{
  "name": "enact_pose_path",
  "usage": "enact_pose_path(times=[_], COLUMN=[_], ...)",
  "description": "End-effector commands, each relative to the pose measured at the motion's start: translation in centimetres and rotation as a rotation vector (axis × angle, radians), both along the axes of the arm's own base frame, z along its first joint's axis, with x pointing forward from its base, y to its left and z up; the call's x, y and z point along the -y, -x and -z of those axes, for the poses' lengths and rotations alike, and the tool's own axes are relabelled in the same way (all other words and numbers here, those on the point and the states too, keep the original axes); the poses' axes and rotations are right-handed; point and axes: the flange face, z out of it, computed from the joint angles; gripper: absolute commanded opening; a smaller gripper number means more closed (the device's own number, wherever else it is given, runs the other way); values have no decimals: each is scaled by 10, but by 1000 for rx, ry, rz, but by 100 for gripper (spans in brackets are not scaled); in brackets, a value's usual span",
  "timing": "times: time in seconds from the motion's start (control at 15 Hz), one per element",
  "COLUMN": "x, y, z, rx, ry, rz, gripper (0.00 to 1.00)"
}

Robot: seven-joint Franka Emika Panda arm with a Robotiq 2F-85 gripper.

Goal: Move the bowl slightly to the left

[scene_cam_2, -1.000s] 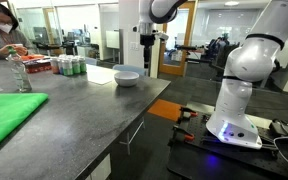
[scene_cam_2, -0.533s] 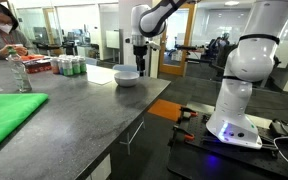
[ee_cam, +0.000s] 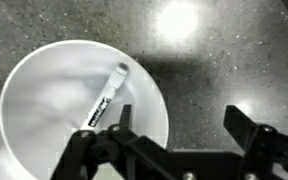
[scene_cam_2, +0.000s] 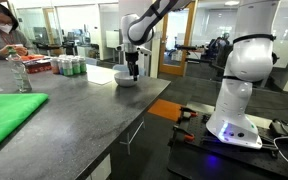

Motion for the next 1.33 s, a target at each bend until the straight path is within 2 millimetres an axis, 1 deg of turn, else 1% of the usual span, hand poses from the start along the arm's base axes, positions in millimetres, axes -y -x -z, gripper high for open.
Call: enact_pose_path(times=[0.0, 0.07, 0.13, 0.2, 0.33, 0.4, 0.6, 0.67, 0.8, 0.93, 1.0, 1.07, 1.13, 1.27], x=[4, 5, 7, 8, 9, 9, 8, 7, 4, -3, -9, -17, -26, -50], y=[-7, -6, -5, -3, 0, 2, 7, 8, 8, 9, 9, 10, 4, -1], z=[11, 15, 19, 23, 28, 30, 33, 32, 26, 14, 7, 2, -3, -11], rx=[-30, -38, -48, -54, -62, -63, -62, -59, -40, -5, 9, 13, 20, 43], ry=[-1, -4, -4, 0, 7, 5, 19, 27, 47, 71, 82, 85, 84, 92], rz=[-23, -18, -15, -12, -6, -9, -4, -5, -10, -15, -29, -54, -79, -129], gripper=[86, 71, 64, 55, 41, 32, 10, 1, 0, 2, 1, 1, 1, 1])
